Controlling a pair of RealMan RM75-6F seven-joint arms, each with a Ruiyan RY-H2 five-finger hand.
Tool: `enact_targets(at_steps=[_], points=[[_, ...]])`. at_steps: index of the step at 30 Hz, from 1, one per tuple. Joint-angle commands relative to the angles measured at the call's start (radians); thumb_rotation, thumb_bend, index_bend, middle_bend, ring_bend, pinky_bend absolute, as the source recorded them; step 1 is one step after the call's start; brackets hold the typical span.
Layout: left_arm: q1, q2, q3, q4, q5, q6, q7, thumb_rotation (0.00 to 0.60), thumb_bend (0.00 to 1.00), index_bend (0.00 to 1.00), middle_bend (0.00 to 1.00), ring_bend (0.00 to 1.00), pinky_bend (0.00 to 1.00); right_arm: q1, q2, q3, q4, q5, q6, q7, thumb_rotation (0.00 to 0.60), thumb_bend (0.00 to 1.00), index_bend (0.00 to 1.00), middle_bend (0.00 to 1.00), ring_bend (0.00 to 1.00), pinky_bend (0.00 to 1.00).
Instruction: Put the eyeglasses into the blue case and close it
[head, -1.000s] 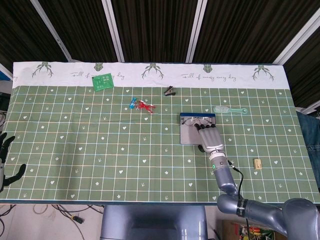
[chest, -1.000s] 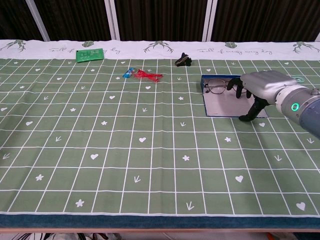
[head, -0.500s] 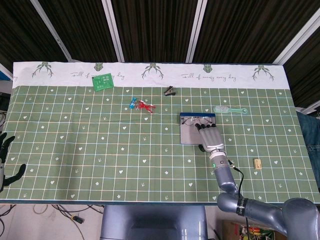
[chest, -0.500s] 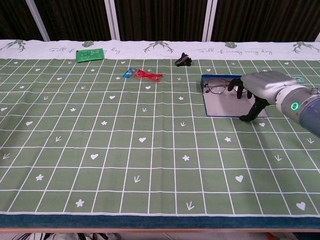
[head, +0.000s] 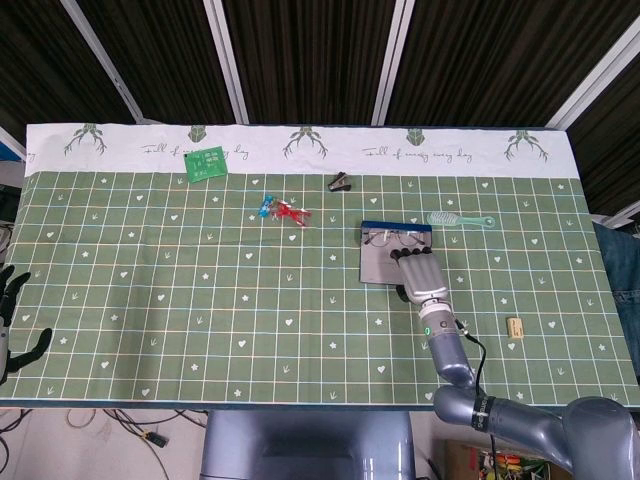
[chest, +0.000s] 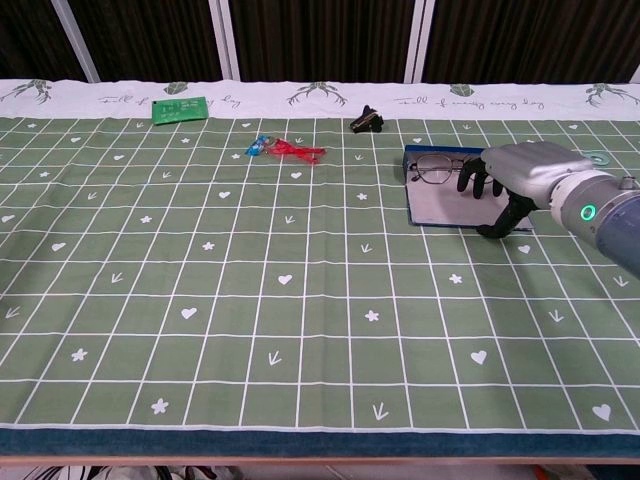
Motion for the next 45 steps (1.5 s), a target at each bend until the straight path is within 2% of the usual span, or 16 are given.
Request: enact_targets(at_steps=[1, 22, 33, 45], points=[[0.0, 0.001, 0.0, -0.001, 0.0, -0.001, 0.0, 0.6, 0.32, 0.09, 0.0, 0.0, 0.0, 0.0, -0.001, 0.001, 0.001, 0.001, -0.003, 0.0, 0.6, 0.43, 0.31, 0.36, 0.35, 0.26], [0.0, 0.003, 0.002, -0.002, -0.001, -0.003, 0.0, 0.6, 0.32, 0.09, 0.0, 0.0, 0.0, 0.032, 0.004, 0.047, 0.005, 0.01, -0.007, -0.013, 0.6, 0.44, 0.32, 0.37, 0.35, 0.26], [0.0, 0.006, 0.002, -0.003, -0.001, -0.004, -0.004, 0.6, 0.32, 0.09, 0.0, 0.0, 0.0, 0.074, 0.003, 0.1, 0.064, 0.057, -0.039, -0.013, 0.6, 0.44, 0.33, 0.38, 0.35, 0.26], [0.001, 0.008, 0.002, -0.004, -0.003, -0.005, -0.007, 0.6, 0.32, 0.09, 0.0, 0.0, 0.0, 0.12, -0.022, 0.119, 0.187, 0.066, -0.077, 0.004, 0.6, 0.45, 0.35, 0.39, 0.36, 0.27]])
